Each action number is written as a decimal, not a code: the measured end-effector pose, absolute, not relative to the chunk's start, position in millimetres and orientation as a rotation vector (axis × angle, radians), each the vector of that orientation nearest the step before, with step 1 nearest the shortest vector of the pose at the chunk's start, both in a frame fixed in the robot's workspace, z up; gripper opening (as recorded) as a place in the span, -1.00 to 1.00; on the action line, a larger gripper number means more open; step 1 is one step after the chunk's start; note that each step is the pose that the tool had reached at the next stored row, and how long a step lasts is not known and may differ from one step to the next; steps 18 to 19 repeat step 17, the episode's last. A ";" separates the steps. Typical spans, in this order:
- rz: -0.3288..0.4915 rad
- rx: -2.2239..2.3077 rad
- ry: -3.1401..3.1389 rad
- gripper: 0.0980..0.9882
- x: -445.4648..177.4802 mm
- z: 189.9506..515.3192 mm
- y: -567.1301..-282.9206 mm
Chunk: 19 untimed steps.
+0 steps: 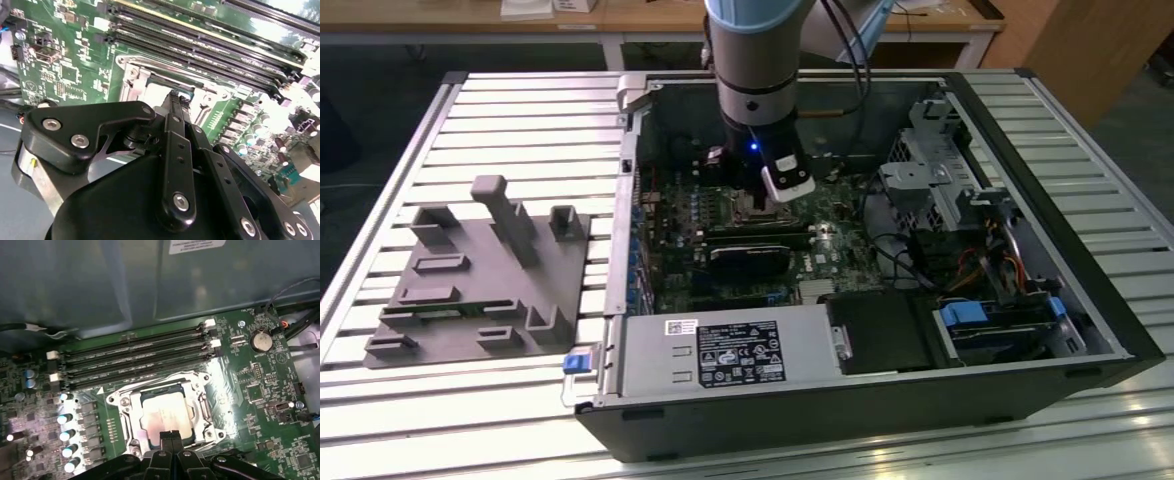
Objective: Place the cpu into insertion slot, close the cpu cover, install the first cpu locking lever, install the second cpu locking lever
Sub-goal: 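Install the second cpu locking lever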
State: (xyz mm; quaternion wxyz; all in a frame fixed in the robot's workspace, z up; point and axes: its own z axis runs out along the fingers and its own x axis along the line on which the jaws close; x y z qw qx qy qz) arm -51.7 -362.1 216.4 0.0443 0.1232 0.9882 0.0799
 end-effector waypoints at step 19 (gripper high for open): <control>0.215 0.377 3.028 -0.98 -43.1 215.7 -346.3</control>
